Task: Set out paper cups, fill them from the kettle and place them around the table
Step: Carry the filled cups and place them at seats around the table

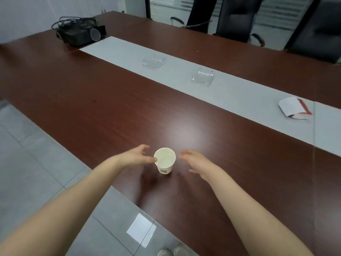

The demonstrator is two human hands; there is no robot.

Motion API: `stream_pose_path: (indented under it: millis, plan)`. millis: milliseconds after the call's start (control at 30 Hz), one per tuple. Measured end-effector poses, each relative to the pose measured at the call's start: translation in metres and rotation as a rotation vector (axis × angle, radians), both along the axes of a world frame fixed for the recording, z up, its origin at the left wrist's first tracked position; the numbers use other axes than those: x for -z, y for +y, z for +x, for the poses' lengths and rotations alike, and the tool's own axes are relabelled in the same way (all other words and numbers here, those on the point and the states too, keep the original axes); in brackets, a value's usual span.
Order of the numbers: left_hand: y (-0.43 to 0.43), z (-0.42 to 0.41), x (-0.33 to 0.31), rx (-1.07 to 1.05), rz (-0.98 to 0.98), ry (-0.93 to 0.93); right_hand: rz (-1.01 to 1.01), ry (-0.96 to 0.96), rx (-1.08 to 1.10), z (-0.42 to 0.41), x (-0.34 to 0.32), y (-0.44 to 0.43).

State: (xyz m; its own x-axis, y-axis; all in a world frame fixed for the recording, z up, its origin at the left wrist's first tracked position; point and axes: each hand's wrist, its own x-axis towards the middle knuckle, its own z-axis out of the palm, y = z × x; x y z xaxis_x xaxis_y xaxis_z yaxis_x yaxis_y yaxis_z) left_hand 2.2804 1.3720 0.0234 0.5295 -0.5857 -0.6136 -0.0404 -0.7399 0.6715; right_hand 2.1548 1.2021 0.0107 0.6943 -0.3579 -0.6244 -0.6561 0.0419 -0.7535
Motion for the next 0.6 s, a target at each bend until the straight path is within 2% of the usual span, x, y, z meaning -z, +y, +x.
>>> stream_pose_path:
  millis: [167,233,433,600]
  plan:
    - [-0.033,-0.002,-0.059,0.058,-0.064,-0.264,-0.148,-0.044,-0.004,-0.039,-0.038,-0.011]
    - [-0.053,-0.013,-0.078,0.075,-0.128,-0.306,-0.162,-0.090,-0.002,-0.063,-0.055,-0.015]
    - [-0.122,-0.104,-0.115,0.255,-0.351,-0.221,-0.179,-0.219,0.160,-0.165,-0.098,-0.041]
    - [-0.179,-0.224,-0.136,0.400,-0.442,-0.063,-0.202,-0.317,0.375,-0.284,-0.127,-0.062]
